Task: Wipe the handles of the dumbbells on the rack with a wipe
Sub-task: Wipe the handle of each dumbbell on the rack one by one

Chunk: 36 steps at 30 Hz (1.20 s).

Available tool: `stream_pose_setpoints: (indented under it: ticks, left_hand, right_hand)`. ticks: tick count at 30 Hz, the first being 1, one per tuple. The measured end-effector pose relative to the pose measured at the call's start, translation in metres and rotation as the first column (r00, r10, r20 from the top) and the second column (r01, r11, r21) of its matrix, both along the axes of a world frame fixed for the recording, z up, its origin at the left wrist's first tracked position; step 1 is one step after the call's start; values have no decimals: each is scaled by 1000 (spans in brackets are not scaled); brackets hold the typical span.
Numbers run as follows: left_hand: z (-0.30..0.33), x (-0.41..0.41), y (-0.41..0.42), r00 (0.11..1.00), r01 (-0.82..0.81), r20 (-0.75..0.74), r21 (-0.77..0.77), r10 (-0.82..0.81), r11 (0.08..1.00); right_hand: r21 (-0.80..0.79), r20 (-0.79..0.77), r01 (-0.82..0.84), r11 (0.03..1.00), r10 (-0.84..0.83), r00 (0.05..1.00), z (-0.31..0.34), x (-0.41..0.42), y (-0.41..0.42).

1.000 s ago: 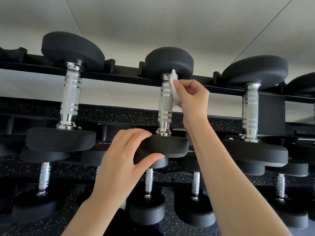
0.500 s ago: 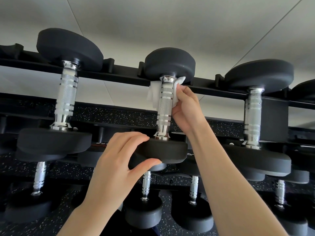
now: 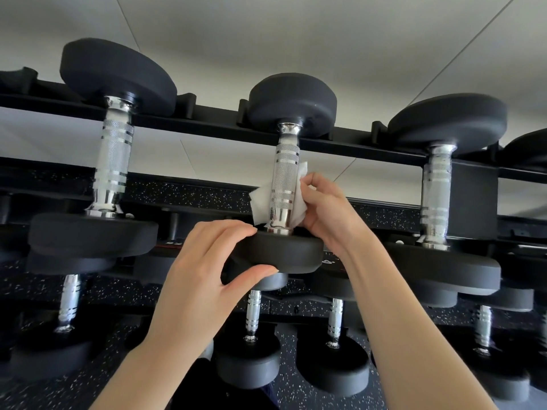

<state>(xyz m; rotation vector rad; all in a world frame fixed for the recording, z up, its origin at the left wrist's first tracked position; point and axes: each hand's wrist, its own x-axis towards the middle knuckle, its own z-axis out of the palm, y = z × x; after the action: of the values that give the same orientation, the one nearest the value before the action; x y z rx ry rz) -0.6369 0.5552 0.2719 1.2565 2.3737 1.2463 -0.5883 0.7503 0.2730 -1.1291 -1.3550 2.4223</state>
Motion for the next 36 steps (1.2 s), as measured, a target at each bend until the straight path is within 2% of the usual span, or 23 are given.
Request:
stream_pose_setpoints:
  ticks: [5, 7, 12, 17, 21, 24, 26, 31, 36]
  left_hand:
    - [-1, 0, 0, 1000, -4, 6, 1, 4, 1000]
    - [0, 0, 0, 1000, -9, -1, 3, 9, 1000]
    - [1, 1, 1, 1000, -17, -12, 17, 17, 1000]
    - [0, 1, 1, 999, -30, 16, 27, 30, 999]
    - [-3, 0, -2, 999, -52, 13, 10, 52, 999]
    - [-6, 0, -4, 996, -75, 46, -3, 75, 997]
    - [-6, 0, -4, 994, -82, 67, -6, 83, 997]
    - [-8, -1, -2, 993, -94, 81, 28, 91, 995]
    - [-11, -2, -1, 992, -93, 90, 30, 90, 995]
  right_hand:
    - [146, 136, -113, 983, 93, 986, 8, 14, -3]
    - [285, 206, -178, 942, 121, 971, 11, 21, -4]
    - [663, 371, -304, 684, 52, 927, 22, 29, -14]
    - [840, 336, -297, 454, -6, 942, 32, 24, -27]
    - [866, 422, -435, 248, 105, 901, 36, 3, -30]
    - [779, 608, -623, 68, 164, 777, 37, -9, -31]
    - [727, 669, -685, 51, 172, 723, 39, -10, -29]
    - [675, 713, -732, 97, 172, 680, 42, -7, -27]
    - [595, 794, -803, 26, 139, 592, 46, -20, -32]
